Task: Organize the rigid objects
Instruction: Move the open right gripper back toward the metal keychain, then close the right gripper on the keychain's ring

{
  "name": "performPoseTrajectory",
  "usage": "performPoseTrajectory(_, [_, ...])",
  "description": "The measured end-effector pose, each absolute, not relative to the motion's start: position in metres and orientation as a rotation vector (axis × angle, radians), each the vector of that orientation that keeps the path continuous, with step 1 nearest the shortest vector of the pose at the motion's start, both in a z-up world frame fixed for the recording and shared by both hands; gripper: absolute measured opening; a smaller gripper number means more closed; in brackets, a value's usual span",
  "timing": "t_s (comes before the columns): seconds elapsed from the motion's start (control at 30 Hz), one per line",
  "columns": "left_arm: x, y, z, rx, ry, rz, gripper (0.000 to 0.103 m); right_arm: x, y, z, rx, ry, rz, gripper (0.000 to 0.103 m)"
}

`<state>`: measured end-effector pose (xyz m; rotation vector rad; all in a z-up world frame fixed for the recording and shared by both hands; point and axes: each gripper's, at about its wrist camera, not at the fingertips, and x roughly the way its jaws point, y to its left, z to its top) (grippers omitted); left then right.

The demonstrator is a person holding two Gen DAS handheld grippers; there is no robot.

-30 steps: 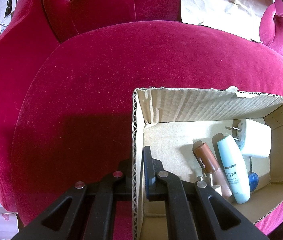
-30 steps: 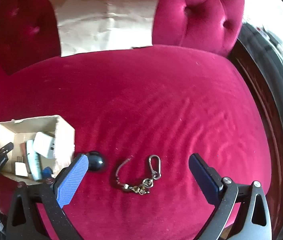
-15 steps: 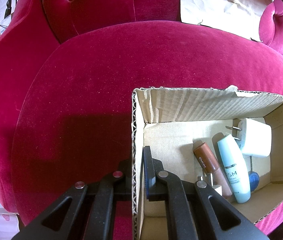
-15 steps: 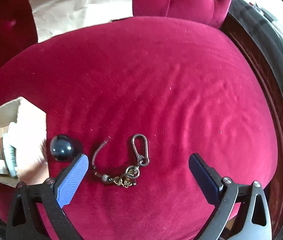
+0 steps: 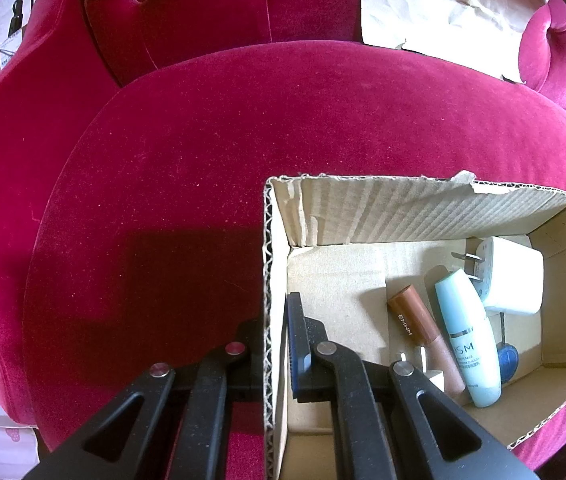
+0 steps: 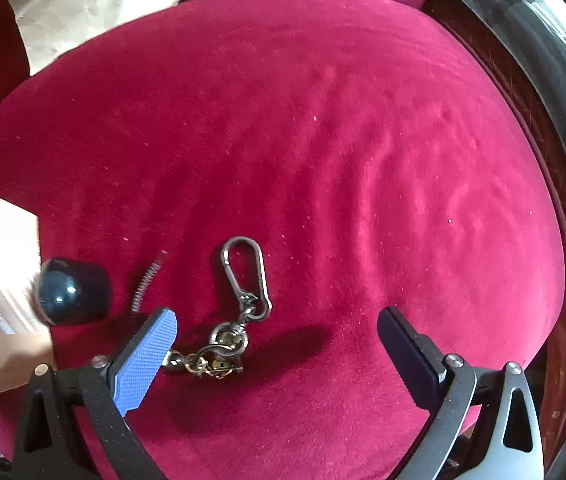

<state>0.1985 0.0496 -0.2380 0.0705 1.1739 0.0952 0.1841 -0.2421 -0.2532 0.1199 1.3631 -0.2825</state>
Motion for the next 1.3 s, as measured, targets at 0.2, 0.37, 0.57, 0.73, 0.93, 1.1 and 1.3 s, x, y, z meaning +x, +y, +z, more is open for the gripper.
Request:
performPoseTrajectory(0.2, [0.198, 0.05, -0.238, 0.071, 1.174, 0.095, 0.005, 0.179, -0.25, -0.272, 0.184, 1.393, -0.286, 0.102])
performPoseTrajectory(0.37, [0.198, 0.05, -0.237, 0.071, 1.174, 0.095, 0.005, 0.178, -0.257, -0.279, 0.21, 1.395, -0.284, 0.103])
performPoseTrajectory(0.57, [0.197, 0.051, -0.237, 0.071, 1.174, 0.095, 0.005, 0.174, -0.256, -0.275, 0.227, 1.391, -0.282, 0.095])
performPoseTrajectory(0.73, [0.197, 0.051, -0.237, 0.071, 1.174, 0.095, 0.005, 0.171, -0.246, -0.261, 0.186, 1.37, -0.25, 0.069])
performPoseTrajectory(0.93, [0.197, 0.051, -0.237, 0.072, 1.173, 0.095, 0.005, 0.168, -0.235, -0.253, 0.16, 1.34, -0.224, 0.017])
performPoseTrajectory(1.1, [0.197, 0.051, -0.237, 0.072, 1.174, 0.095, 0.005, 0.171, -0.235, -0.248, 0.183, 1.336, -0.226, 0.017])
performPoseTrajectory(1.3, [0.197, 0.052, -0.236, 0.07, 1.175, 0.096, 0.005, 0.17, -0.241, -0.231, 0.171, 1.309, -0.203, 0.017])
